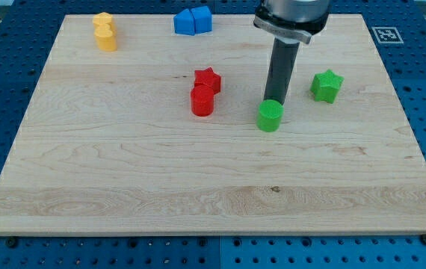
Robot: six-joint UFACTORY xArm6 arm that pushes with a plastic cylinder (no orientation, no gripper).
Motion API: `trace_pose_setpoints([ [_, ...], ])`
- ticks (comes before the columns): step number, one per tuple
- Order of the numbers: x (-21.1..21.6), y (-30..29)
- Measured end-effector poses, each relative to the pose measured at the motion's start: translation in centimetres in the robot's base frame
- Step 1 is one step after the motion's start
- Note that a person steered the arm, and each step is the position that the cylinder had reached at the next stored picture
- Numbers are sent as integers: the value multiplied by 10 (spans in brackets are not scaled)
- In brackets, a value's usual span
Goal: Nudge the red star a bit up
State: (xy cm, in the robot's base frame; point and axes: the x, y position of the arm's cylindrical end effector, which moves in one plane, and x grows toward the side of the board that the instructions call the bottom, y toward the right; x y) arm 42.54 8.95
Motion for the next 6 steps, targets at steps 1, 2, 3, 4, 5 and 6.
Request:
trace_pose_setpoints([
  [1, 0, -20],
  [2, -2, -50],
  [3, -2, -61],
  [4, -10, -78],
  [5, -37, -103],
  [6, -40, -107],
])
